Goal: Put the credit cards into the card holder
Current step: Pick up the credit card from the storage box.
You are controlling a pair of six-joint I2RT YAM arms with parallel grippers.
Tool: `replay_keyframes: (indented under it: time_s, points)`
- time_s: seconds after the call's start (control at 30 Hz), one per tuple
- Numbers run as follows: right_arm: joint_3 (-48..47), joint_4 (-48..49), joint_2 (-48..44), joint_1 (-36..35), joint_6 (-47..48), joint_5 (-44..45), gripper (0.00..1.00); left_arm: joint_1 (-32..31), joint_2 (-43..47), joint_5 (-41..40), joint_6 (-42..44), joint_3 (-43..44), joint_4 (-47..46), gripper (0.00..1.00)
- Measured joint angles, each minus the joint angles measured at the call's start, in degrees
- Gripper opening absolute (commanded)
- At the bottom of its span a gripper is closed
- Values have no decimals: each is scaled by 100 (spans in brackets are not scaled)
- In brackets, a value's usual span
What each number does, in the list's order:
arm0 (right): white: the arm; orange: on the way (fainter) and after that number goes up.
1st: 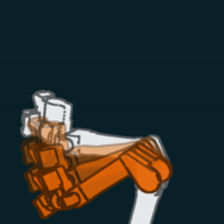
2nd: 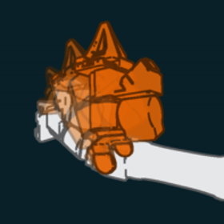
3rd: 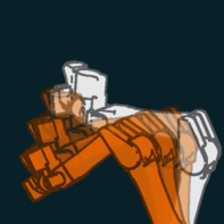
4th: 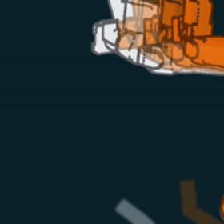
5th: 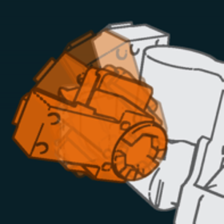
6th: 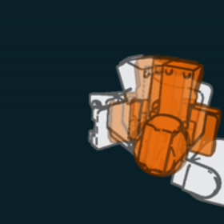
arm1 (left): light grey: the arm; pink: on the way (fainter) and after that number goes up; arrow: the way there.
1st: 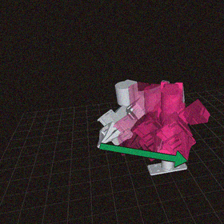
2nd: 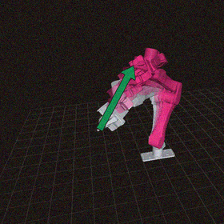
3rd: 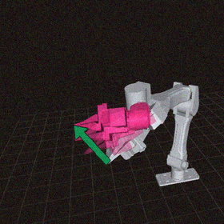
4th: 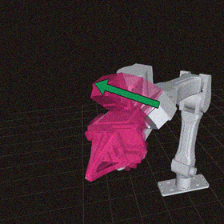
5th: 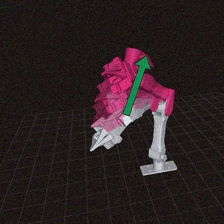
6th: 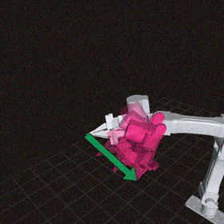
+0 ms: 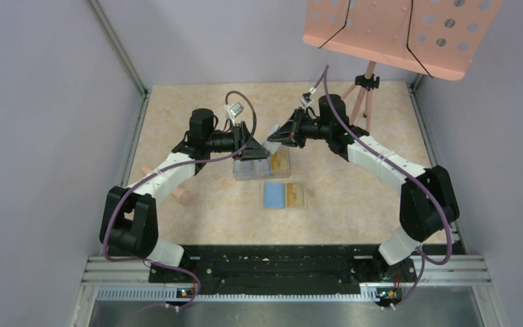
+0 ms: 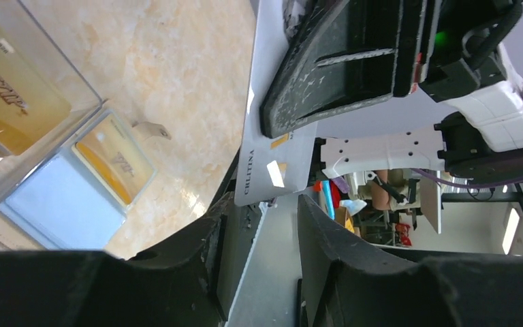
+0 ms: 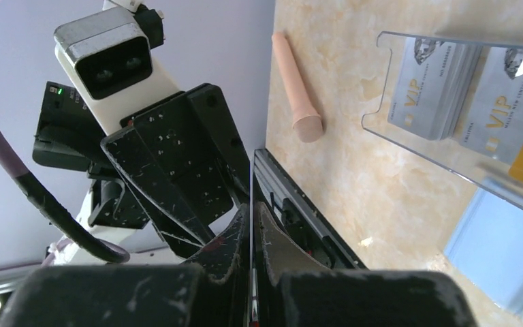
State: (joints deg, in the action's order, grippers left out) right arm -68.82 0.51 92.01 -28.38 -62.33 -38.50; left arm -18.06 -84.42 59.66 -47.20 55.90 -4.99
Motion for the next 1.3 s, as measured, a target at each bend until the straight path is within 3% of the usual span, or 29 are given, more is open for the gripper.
replay_keyframes:
  time_s: [0.2, 0.37, 0.43, 0.57, 0.67, 0.83, 0.93, 1.07, 1.3]
  points:
    - [57, 227, 39, 0, -142, -223, 0, 0, -42, 63, -671, -225, -1014, 50]
    - [59, 376, 42, 0, -203, -378, 0, 0, -173, 55, -1508, -553, -2173, 46]
    - [70, 435, 42, 0, -227, -428, 0, 0, -286, 48, -1781, -623, -2544, 39]
    - [111, 459, 50, 2, -221, -431, 1, -7, -389, 52, -2190, -710, -3075, 3]
    - [136, 540, 52, 15, -179, -444, 13, -9, -400, 46, -2433, -730, -3279, 0]
    - [153, 610, 50, 13, -166, -422, 47, -7, -382, -96, -2507, -785, -3495, 0]
    - [317, 638, 17, 4, -136, -380, 56, -9, -271, -398, -2483, -903, -3491, 0]
    - [761, 942, -177, 20, -282, -286, 57, -9, -17, -728, -2459, -1119, -3484, 0]
    - [1224, 1945, -431, 33, -726, -273, 44, -9, 254, -1075, -2444, -1191, -3491, 0]
